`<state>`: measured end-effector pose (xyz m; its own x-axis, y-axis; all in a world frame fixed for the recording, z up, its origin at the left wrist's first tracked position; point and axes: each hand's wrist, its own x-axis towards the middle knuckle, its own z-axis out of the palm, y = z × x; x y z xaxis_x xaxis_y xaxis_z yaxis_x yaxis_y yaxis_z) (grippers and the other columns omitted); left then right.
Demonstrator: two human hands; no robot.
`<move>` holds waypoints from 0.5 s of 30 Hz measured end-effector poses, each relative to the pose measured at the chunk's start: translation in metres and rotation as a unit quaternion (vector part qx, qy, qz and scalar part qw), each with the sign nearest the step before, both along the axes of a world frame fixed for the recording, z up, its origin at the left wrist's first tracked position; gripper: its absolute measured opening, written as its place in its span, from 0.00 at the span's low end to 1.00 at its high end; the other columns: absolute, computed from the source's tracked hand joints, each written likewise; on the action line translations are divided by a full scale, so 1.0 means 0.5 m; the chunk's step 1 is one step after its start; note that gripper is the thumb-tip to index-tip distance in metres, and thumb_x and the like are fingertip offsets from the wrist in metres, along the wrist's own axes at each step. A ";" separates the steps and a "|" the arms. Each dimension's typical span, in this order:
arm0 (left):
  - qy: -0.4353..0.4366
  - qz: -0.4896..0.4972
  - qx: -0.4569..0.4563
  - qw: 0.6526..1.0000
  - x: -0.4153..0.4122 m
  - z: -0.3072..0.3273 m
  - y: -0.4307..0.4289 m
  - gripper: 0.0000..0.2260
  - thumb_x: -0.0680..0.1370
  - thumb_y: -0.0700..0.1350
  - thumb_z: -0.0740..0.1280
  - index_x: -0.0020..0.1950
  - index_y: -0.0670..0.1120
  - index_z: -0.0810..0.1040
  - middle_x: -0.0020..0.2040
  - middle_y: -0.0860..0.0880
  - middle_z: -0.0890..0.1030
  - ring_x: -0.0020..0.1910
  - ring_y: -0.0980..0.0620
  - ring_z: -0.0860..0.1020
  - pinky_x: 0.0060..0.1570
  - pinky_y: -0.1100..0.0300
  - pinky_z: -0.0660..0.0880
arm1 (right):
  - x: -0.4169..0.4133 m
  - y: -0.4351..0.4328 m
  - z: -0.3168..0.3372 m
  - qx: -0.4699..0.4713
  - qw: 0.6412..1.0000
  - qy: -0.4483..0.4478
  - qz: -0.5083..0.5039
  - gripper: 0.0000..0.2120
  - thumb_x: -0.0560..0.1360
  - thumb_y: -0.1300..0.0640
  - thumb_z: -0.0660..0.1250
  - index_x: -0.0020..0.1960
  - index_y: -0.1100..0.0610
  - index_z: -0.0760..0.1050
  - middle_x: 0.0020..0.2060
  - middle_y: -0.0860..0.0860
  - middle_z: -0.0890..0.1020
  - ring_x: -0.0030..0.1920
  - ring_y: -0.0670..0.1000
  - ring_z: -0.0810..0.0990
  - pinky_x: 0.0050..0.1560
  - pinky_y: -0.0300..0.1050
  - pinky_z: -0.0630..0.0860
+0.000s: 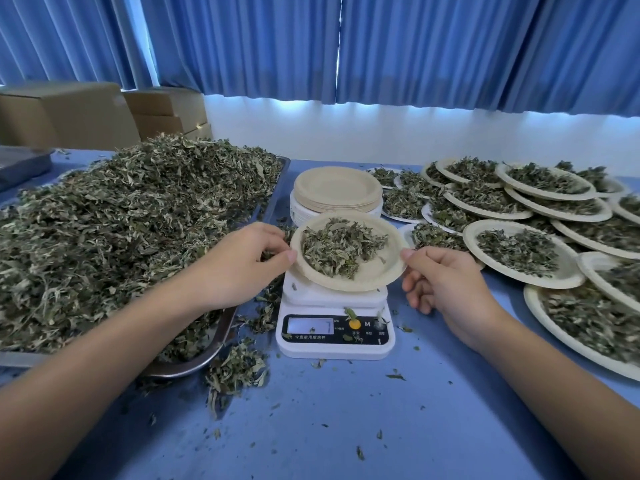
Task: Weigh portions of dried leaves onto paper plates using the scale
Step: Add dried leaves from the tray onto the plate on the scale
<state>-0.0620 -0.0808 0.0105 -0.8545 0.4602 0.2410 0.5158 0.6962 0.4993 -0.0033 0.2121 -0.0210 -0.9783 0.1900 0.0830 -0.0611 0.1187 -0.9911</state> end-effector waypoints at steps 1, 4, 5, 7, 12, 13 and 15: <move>-0.005 0.005 0.009 1.000 0.001 0.002 0.005 0.13 0.82 0.54 0.63 0.54 0.51 0.86 0.65 0.55 0.78 0.64 0.56 0.74 0.67 0.51 0.69 | 0.001 -0.003 0.003 -0.012 1.000 -0.002 -0.001 0.16 0.82 0.55 0.68 0.37 0.60 0.75 0.29 0.56 0.79 0.24 0.53 0.73 0.22 0.41 0.65; -0.035 0.030 0.084 0.995 0.005 0.011 0.032 0.14 0.82 0.55 0.63 0.51 0.49 0.86 0.53 0.47 0.85 0.54 0.48 0.82 0.61 0.48 0.76 | 0.007 -0.008 0.015 -0.063 0.998 0.003 -0.019 0.17 0.82 0.57 0.67 0.34 0.58 0.73 0.28 0.55 0.78 0.24 0.53 0.72 0.24 0.42 0.66; -0.043 0.046 0.117 0.991 0.007 0.017 0.046 0.13 0.82 0.54 0.64 0.51 0.50 0.86 0.49 0.47 0.86 0.51 0.46 0.83 0.59 0.47 0.77 | 0.010 -0.008 0.021 -0.082 0.996 0.009 -0.028 0.18 0.82 0.58 0.67 0.33 0.57 0.72 0.28 0.55 0.78 0.25 0.53 0.72 0.25 0.43 0.66; -0.043 0.075 0.178 0.980 0.007 0.031 0.081 0.11 0.82 0.52 0.65 0.48 0.53 0.86 0.46 0.46 0.86 0.49 0.41 0.83 0.53 0.48 0.78 | 0.015 -0.002 0.033 -0.113 0.992 0.025 -0.045 0.18 0.82 0.58 0.66 0.33 0.57 0.72 0.28 0.56 0.78 0.25 0.52 0.72 0.26 0.43 0.66; -0.096 0.077 0.311 0.942 -0.002 0.067 0.201 0.02 0.82 0.46 0.67 0.53 0.49 0.78 0.45 0.49 0.85 0.40 0.52 0.84 0.47 0.51 0.80 | 0.018 0.031 0.058 -0.168 0.977 0.070 -0.113 0.16 0.82 0.59 0.65 0.36 0.57 0.71 0.27 0.54 0.77 0.23 0.50 0.72 0.25 0.41 0.68; -0.128 0.074 0.339 0.929 -0.006 0.071 0.228 0.02 0.82 0.45 0.67 0.54 0.48 0.78 0.42 0.50 0.84 0.35 0.53 0.83 0.40 0.55 0.79 | 0.017 0.039 0.062 -0.179 0.972 0.078 -0.132 0.15 0.82 0.59 0.66 0.36 0.57 0.71 0.27 0.53 0.77 0.23 0.50 0.72 0.25 0.41 0.68; -0.159 0.068 0.361 0.916 -0.014 0.074 0.282 0.02 0.82 0.43 0.66 0.52 0.49 0.78 0.37 0.49 0.83 0.29 0.53 0.81 0.33 0.60 0.76 | 0.015 0.058 0.067 -0.203 0.959 0.095 -0.173 0.14 0.82 0.59 0.66 0.38 0.57 0.72 0.26 0.51 0.77 0.23 0.49 0.72 0.25 0.41 0.68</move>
<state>-0.0690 0.0603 0.0475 -0.9718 0.1629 0.1706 0.1982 0.1717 0.9650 0.0043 0.2409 0.0122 -0.8260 0.5541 0.1032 -0.2710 -0.2299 -0.9347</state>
